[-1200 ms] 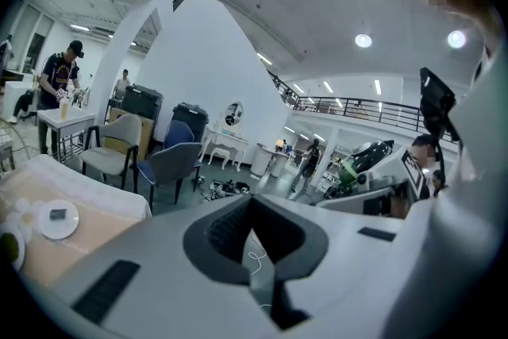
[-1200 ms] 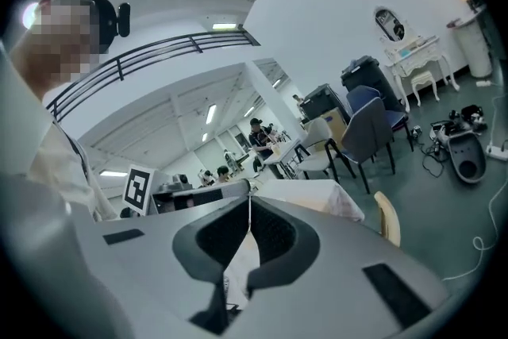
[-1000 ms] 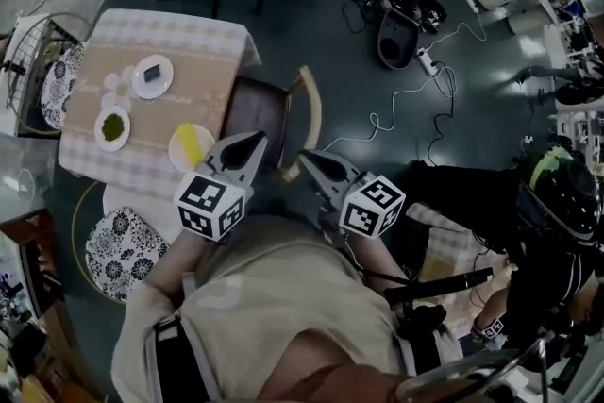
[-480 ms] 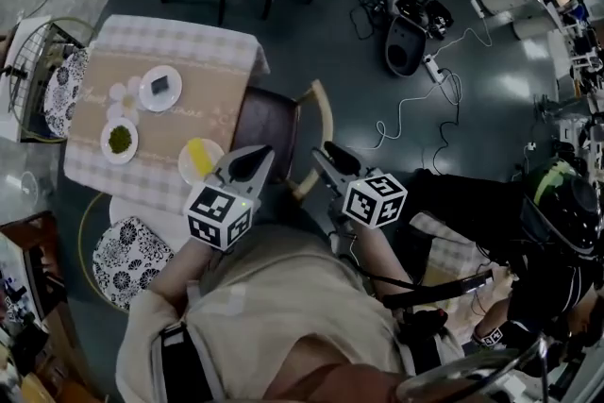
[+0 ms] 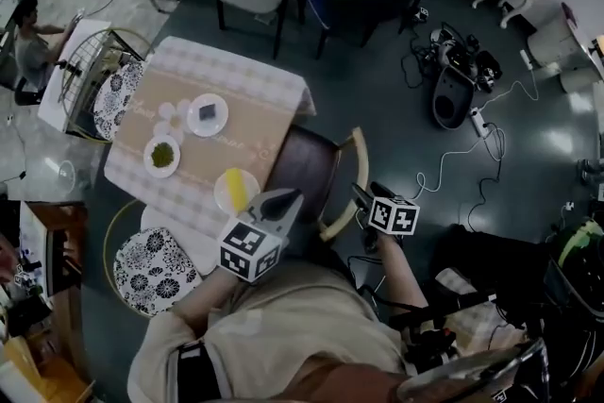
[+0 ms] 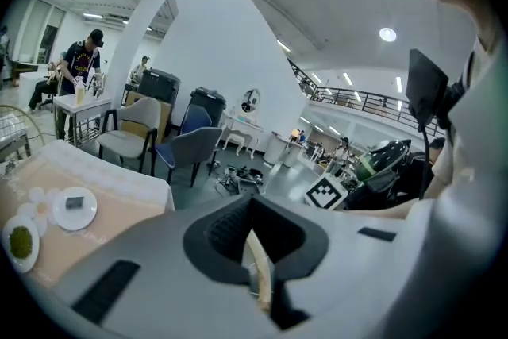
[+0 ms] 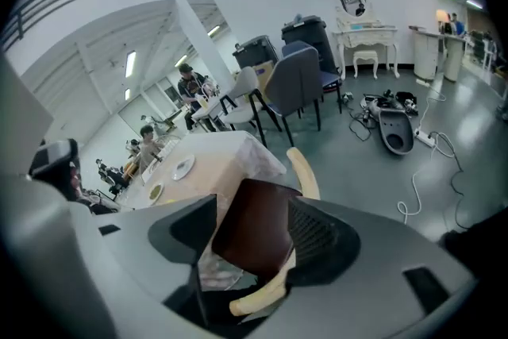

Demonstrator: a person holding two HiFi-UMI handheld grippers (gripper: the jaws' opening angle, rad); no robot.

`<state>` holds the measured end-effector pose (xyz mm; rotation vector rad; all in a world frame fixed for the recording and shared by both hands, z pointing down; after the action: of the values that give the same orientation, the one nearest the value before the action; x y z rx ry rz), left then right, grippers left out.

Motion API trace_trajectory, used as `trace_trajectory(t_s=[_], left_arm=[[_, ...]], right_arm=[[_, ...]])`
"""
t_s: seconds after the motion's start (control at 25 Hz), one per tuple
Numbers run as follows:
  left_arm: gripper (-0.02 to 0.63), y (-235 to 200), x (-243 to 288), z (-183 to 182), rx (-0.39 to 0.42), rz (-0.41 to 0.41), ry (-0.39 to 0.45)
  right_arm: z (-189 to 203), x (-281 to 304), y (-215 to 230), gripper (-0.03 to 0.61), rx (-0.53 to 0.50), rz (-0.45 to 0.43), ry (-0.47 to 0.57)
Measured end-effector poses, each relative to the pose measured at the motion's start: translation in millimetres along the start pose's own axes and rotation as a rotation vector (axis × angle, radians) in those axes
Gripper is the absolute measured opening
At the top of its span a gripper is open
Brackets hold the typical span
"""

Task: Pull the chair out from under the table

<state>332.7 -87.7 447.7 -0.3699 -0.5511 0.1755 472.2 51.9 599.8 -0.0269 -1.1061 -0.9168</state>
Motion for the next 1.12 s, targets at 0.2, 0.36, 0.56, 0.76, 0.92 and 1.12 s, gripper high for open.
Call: trace_trajectory(t_s=[0.2,0.36,0.56,0.76,0.92,1.12], left_arm=[[0.006,-3,3,0,0.005,-0.046,-0.004],[0.006,-9,4,3,0.0,-0.076,-0.024],[0.006,-6,10,12,-0.025,-0.069,-0.054],[0.006,-13,10,17,-0.032,-0.083,-0.075],[0.006,-15,8,20,-0.044,-0.094,-0.09],[0.006,-21,3,28,-0.06,-0.114,-0.105]], right_arm=[[18,32,39,0.272,0.023,0.06,-0.09],[20,56,57,0.279,0.02,0.115,-0.123],[50,75,84,0.287,0.051,0.169,-0.226],[72,101,98,0.29,0.113,0.18,-0.287],[76,113,106,0.29,0.167,0.181,-0.303],[79,131,113,0.29,0.193,0.19,-0.316]])
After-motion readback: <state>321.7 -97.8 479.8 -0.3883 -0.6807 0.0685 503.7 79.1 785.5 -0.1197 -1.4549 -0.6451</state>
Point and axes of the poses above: the fingertips, and each gripper's own axes: x forward along the fingers, y to its right, z out of its underside, the point moved 2 cm from there along -x, backward along the fingers, and after that the axes turned 3 degrees about -y, right-handed, at the moved point
